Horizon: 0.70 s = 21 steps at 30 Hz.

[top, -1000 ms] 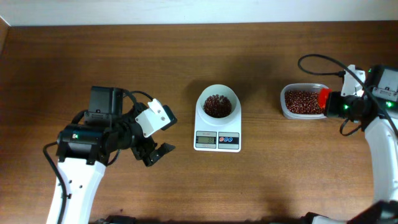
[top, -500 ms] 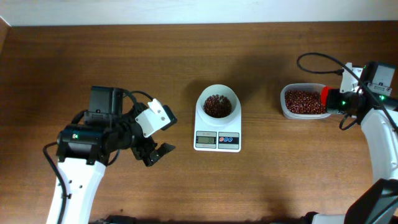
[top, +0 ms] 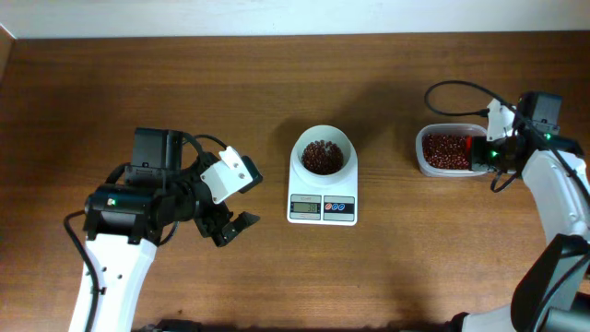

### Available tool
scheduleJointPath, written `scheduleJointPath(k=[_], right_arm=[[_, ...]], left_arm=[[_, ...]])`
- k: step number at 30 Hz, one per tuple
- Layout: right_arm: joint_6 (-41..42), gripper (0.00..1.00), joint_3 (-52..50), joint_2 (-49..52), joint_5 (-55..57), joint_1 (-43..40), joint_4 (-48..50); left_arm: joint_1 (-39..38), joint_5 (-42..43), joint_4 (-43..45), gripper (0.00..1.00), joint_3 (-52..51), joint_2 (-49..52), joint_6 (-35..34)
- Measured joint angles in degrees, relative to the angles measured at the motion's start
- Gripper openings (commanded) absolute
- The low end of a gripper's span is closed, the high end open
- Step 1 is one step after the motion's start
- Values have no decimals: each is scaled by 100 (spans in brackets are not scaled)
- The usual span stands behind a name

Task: Scoop and weigh 50g on scale
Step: 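Dip the red scoop into the beans with the right gripper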

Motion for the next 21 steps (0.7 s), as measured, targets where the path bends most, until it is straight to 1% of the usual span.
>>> scheduleJointPath(k=[14, 21], right_arm=[[7, 4, 0, 63, -1088, 0, -197], [138, 4, 0, 63, -1279, -31, -205]], left_arm=[[0, 0, 2, 99, 0, 0, 0], [0, 0, 2, 99, 0, 0, 0]])
